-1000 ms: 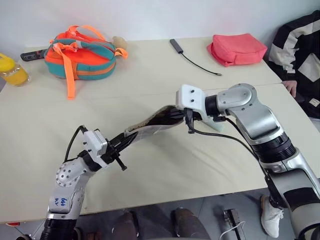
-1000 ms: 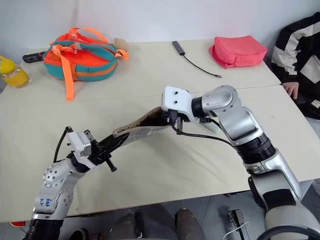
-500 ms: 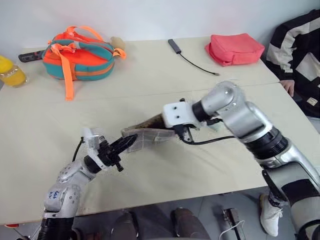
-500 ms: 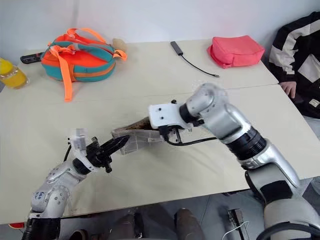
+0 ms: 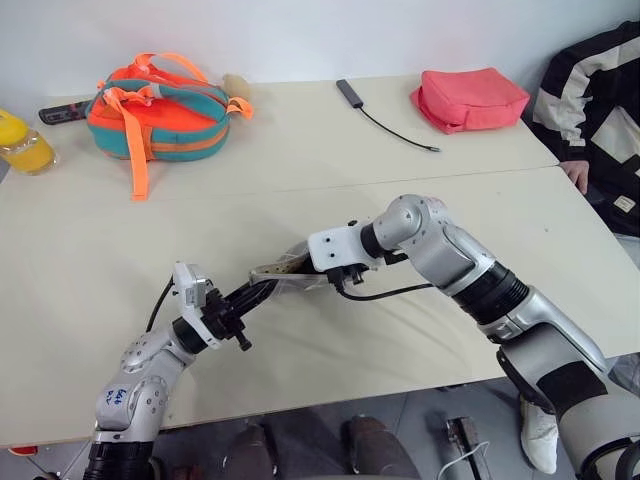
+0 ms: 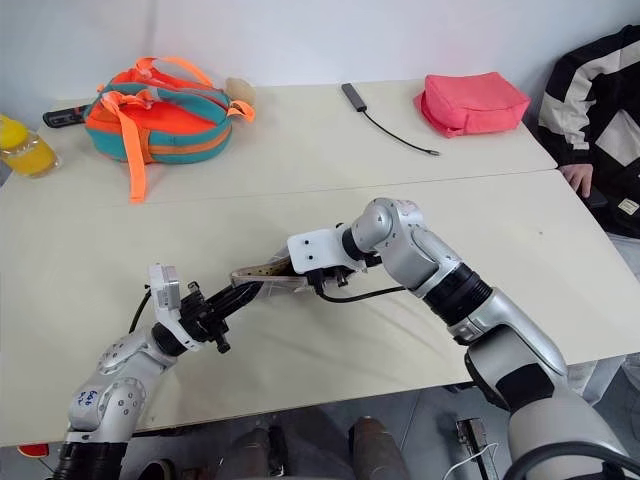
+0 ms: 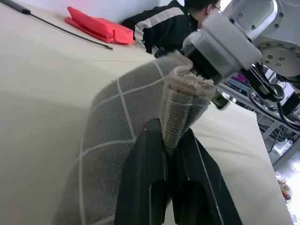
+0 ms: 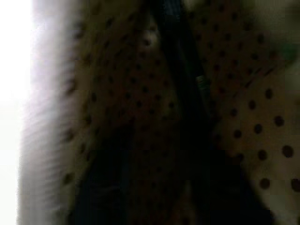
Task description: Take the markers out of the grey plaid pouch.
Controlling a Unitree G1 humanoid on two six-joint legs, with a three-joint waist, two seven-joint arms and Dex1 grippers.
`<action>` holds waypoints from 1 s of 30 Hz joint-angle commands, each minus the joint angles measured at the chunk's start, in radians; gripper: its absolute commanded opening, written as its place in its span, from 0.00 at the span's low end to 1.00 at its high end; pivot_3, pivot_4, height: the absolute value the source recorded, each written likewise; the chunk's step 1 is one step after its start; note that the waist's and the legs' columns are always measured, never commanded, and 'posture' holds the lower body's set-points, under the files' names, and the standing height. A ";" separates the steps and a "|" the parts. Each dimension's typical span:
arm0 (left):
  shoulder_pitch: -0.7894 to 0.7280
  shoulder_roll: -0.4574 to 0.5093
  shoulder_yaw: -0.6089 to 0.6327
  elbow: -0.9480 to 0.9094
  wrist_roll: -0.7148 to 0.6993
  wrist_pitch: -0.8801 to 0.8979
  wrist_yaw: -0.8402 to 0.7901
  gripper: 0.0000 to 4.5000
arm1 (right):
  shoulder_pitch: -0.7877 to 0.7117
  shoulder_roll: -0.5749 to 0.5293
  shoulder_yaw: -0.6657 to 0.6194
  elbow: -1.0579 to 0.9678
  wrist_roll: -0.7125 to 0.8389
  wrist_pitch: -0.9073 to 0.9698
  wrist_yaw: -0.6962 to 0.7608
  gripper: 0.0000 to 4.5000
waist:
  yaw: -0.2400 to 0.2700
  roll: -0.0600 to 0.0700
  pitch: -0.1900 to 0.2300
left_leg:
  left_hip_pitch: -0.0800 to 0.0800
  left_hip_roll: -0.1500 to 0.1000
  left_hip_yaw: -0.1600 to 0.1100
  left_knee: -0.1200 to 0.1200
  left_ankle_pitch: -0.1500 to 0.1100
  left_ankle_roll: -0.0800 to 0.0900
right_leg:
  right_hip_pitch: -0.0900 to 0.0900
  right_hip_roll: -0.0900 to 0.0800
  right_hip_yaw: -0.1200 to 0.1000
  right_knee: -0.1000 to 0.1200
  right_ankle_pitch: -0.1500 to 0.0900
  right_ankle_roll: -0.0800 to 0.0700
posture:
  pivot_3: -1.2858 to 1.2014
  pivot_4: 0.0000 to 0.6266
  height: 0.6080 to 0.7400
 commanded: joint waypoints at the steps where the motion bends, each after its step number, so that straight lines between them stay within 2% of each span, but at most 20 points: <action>1: -0.006 -0.006 0.011 -0.026 -0.010 -0.001 -0.003 0.00 | -0.017 0.018 -0.030 0.005 -0.011 -0.023 -0.015 0.62 | 0.000 0.000 0.000 | 0.000 0.000 0.000 0.000 0.000 0.000 | 0.000 0.000 0.000 0.000 0.000 0.000 | 0.52 0.24 1.00; 7: -0.049 -0.013 0.032 -0.075 -0.124 0.107 0.033 0.00 | -0.029 0.022 -0.056 -0.011 -0.027 -0.046 -0.031 0.62 | 0.000 0.000 0.000 | 0.000 0.000 0.000 0.000 0.000 0.000 | 0.000 0.000 0.000 0.000 0.000 0.000 | 0.52 0.24 1.00; 14: -0.096 -0.023 0.038 -0.113 -0.298 0.285 0.082 0.00 | -0.096 -0.102 -0.155 -0.097 0.071 -0.013 0.136 0.62 | 0.008 0.000 0.000 | -0.001 -0.001 -0.004 0.000 0.000 0.000 | 0.000 -0.001 0.000 -0.001 0.000 0.000 | 0.52 0.24 1.00; 17: -0.106 -0.039 0.052 -0.089 -0.386 0.367 0.127 0.00 | -0.141 -0.131 -0.202 -0.132 0.160 0.059 0.237 0.62 | 0.009 0.000 0.000 | -0.001 -0.001 -0.005 0.000 0.000 0.000 | 0.000 -0.001 -0.001 -0.001 0.000 0.000 | 0.52 0.24 1.00; 19: -0.097 -0.039 0.047 -0.079 -0.399 0.394 0.130 0.00 | -0.147 -0.142 -0.190 -0.140 0.177 0.121 0.282 0.62 | 0.005 0.000 0.000 | -0.001 0.000 -0.005 0.000 0.000 0.000 | 0.000 0.000 -0.001 -0.001 0.000 0.000 | 0.52 0.24 1.00; 21: -0.078 -0.030 0.009 -0.082 -0.329 0.372 0.111 0.00 | -0.127 -0.158 -0.138 -0.118 0.123 0.095 0.276 0.62 | 0.004 0.000 0.000 | 0.000 0.000 -0.005 0.000 0.000 0.000 | 0.000 0.000 -0.001 -0.001 0.000 0.000 | 0.52 0.24 1.00; 23: -0.071 -0.041 0.007 -0.090 -0.339 0.382 0.121 0.00 | -0.095 -0.168 -0.083 -0.102 0.062 0.069 0.258 0.62 | 0.003 0.000 0.000 | 0.000 -0.001 -0.005 0.000 0.000 0.000 | 0.000 0.000 -0.001 -0.001 0.000 0.000 | 0.52 0.24 1.00; 26: -0.068 -0.062 0.036 -0.089 -0.374 0.385 0.151 0.00 | -0.049 -0.152 -0.055 -0.135 0.059 0.098 0.264 0.62 | 0.007 0.000 0.000 | 0.000 -0.001 -0.005 0.000 0.000 0.000 | 0.000 -0.001 0.000 -0.002 0.000 0.000 | 0.52 0.24 1.00; 29: -0.055 -0.051 0.034 -0.100 -0.339 0.377 0.146 0.00 | -0.047 -0.139 -0.072 -0.153 0.072 0.139 0.269 0.74 | 0.007 0.000 0.001 | -0.001 -0.001 -0.005 0.000 0.000 0.000 | 0.000 -0.001 0.000 -0.001 0.000 0.000 | 0.52 0.24 1.00; 30: -0.052 -0.053 0.036 -0.102 -0.340 0.375 0.147 0.00 | -0.048 -0.139 -0.077 -0.156 0.066 0.132 0.258 0.82 | 0.007 0.000 0.001 | -0.001 -0.001 -0.005 0.000 0.000 0.000 | 0.000 -0.001 0.000 -0.001 0.000 0.000 | 0.52 0.24 1.00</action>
